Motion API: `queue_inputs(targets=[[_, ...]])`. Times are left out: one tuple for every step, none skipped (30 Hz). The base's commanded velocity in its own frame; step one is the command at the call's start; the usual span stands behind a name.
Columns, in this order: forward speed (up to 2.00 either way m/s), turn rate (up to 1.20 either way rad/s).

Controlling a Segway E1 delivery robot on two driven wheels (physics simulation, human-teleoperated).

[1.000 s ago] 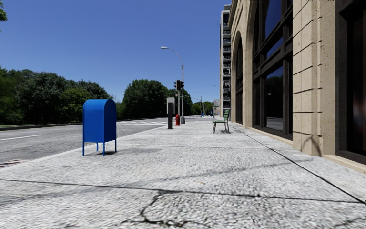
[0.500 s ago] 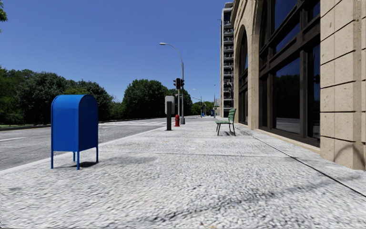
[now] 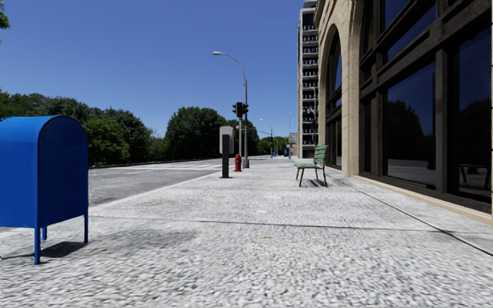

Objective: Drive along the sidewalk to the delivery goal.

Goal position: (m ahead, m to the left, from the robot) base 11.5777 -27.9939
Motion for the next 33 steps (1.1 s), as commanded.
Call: queue_inputs(targets=[[1.69,0.0],[1.69,0.0],[1.69,0.0],[1.69,0.0],[1.69,0.0],[1.69,0.0],[1.69,0.0],[1.69,0.0],[1.69,0.0],[1.69,0.0],[1.69,0.0],[1.69,0.0],[1.69,0.0],[1.69,0.0],[1.7,0.0],[1.78,0.0],[1.78,0.0],[1.86,0.0],[1.88,0.0],[1.89,0.0],[1.93,0.0],[1.93,0.0],[1.96,0.0],[1.97,0.0],[1.98,0.0],[1.98,0.0],[1.98,0.0],[1.98,0.0],[1.98,0.0],[1.98,0.0],[1.98,0.0],[1.98,0.0],[1.98,0.0]])
